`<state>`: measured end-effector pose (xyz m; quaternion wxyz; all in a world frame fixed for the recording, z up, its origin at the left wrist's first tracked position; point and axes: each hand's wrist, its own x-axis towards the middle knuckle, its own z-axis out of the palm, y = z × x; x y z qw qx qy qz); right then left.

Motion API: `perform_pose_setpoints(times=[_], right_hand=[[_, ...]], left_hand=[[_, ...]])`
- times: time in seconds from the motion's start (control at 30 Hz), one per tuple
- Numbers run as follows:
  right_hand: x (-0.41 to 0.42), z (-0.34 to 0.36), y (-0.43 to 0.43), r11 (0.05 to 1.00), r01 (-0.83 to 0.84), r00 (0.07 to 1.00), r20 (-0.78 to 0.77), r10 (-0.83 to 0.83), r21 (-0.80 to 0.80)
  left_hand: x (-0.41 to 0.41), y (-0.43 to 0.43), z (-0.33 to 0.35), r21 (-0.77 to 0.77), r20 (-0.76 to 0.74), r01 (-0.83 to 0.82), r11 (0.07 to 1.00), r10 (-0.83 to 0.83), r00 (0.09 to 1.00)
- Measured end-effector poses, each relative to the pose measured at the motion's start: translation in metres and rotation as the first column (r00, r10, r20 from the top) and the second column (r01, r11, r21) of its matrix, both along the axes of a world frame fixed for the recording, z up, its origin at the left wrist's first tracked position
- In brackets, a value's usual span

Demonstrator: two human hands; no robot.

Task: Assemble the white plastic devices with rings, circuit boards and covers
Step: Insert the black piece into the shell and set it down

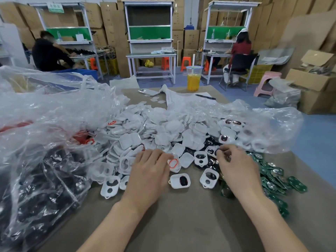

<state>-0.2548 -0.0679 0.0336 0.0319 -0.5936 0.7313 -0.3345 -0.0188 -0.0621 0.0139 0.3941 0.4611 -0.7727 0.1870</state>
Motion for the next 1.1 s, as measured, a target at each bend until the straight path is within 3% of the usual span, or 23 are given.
perform_pose_setpoints(times=[0.1, 0.23, 0.3, 0.37, 0.4, 0.43, 0.47, 0.63, 0.8, 0.97, 1.03, 1.1], right_hand=[[0.002, 0.019, -0.011, 0.986, -0.099, 0.979, 0.165, 0.12, -0.131], [0.019, 0.042, -0.033, 0.913, -0.292, 0.798, 0.453, 0.397, -0.284], [0.032, 0.045, -0.047, 0.853, -0.397, 0.583, 0.625, 0.519, -0.338], [0.042, 0.04, -0.057, 0.788, -0.452, 0.184, 0.821, 0.541, -0.418], [0.045, 0.036, -0.062, 0.777, -0.447, 0.03, 0.86, 0.509, -0.444], [0.046, 0.032, -0.065, 0.776, -0.448, -0.042, 0.878, 0.478, -0.444], [0.047, 0.027, -0.069, 0.777, -0.462, -0.058, 0.889, 0.454, -0.426], [0.045, 0.014, -0.071, 0.768, -0.512, -0.001, 0.895, 0.447, -0.384], [0.037, 0.013, -0.073, 0.816, -0.48, 0.156, 0.884, 0.441, -0.323], [0.03, 0.009, -0.073, 0.877, -0.406, 0.445, 0.783, 0.435, -0.256], [0.028, 0.005, -0.072, 0.892, -0.385, 0.615, 0.655, 0.439, -0.236], [0.028, 0.001, -0.072, 0.893, -0.399, 0.726, 0.523, 0.447, -0.209]], left_hand=[[0.005, -0.021, 0.005, -0.015, 0.045, -0.012, 1.0, 0.013, 0.999], [0.006, -0.031, 0.003, -0.001, -0.023, 0.001, 1.0, -0.001, 1.0], [0.008, -0.031, 0.004, 0.032, -0.136, 0.028, 0.999, -0.024, 0.99], [0.012, -0.03, 0.006, 0.078, -0.246, 0.044, 0.996, -0.024, 0.969], [0.014, -0.031, 0.007, 0.092, -0.282, 0.044, 0.995, -0.017, 0.959], [0.015, -0.032, 0.008, 0.096, -0.302, 0.04, 0.995, -0.009, 0.953], [0.016, -0.034, 0.008, 0.1, -0.308, 0.035, 0.994, -0.003, 0.951], [0.008, -0.035, 0.008, 0.113, -0.28, 0.034, 0.993, -0.001, 0.96], [0.009, -0.035, 0.005, 0.157, -0.308, 0.041, 0.987, 0.01, 0.951], [0.01, -0.034, 0.005, 0.182, -0.297, 0.021, 0.983, 0.035, 0.954], [0.01, -0.034, 0.005, 0.197, -0.308, 0.014, 0.98, 0.049, 0.95], [0.01, -0.034, 0.005, 0.203, -0.311, 0.004, 0.979, 0.06, 0.948]])
